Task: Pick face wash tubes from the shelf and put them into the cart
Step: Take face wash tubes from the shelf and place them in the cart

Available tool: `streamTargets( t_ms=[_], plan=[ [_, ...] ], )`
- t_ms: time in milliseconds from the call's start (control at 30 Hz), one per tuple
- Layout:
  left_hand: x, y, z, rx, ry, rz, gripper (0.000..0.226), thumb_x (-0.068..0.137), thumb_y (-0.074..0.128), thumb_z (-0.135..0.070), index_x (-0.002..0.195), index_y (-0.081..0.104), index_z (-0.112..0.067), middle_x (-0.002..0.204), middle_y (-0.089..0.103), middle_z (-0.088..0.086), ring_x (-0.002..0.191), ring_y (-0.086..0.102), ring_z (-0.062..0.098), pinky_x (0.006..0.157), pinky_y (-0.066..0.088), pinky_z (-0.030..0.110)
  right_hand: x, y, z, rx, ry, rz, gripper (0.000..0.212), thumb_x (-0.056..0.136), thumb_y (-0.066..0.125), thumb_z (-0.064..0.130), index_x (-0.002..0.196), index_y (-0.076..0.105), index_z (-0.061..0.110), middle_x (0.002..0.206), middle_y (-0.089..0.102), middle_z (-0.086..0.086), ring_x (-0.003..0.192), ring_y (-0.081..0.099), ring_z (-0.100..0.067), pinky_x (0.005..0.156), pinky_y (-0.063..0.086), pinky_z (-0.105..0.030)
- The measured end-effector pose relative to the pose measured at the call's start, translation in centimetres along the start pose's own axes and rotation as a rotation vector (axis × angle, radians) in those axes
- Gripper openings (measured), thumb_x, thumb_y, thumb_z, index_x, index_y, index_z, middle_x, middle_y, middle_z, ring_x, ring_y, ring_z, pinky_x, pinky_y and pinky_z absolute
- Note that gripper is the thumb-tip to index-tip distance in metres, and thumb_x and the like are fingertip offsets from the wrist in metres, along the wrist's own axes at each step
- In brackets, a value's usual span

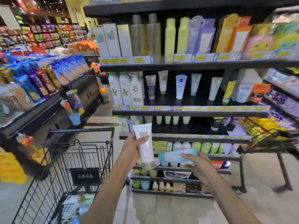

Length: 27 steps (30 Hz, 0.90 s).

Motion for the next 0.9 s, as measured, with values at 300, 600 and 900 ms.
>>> streamTargets(
  t_ms=[300, 600, 900],
  plan=[
    [2.5, 6.9, -1.8, 0.11, 0.097, -0.081, 0.038, 0.089, 0.076, -0.005, 0.125, 0.063, -0.008, 0.118, 0.074, 0.012, 0.101, 0.072, 0.027, 0.08, 0.06, 0.044, -0.3, -4.3, 5.0, 0.183, -0.062, -0.009, 0.041, 0.079, 0.077, 0.003, 0.117, 0.061, 0.004, 0.107, 0.074, -0.021, 0.096, 0.074, -0.035, 0.075, 0.064, -0.05],
    [10.3, 10.9, -6.2, 0.129, 0.216, -0.057, 0.041, 0.088, 0.078, -0.006, 0.125, 0.062, -0.01, 0.111, 0.077, 0.006, 0.104, 0.074, 0.025, 0.084, 0.062, 0.039, 5.0, -4.6, 11.1, 0.146, -0.259, -0.032, 0.025, 0.092, 0.072, 0.014, 0.117, 0.072, 0.015, 0.108, 0.075, -0.006, 0.097, 0.069, -0.021, 0.078, 0.058, -0.038],
    [21.5, 13.2, -10.8, 0.138, 0.349, -0.053, 0.033, 0.088, 0.079, -0.009, 0.118, 0.066, -0.011, 0.113, 0.077, 0.007, 0.106, 0.074, 0.024, 0.083, 0.061, 0.039, 12.2, -2.6, 18.6, 0.016, -0.388, -0.03, 0.033, 0.096, 0.069, 0.013, 0.129, 0.066, 0.016, 0.122, 0.074, -0.012, 0.112, 0.071, -0.025, 0.087, 0.056, -0.04]
  ],
)
Point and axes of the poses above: each hand's wrist, its own x-axis towards the middle knuckle, its own y-axis out of the palm, z = x × y, the point moved 6 cm from there along x, towards the middle knuckle
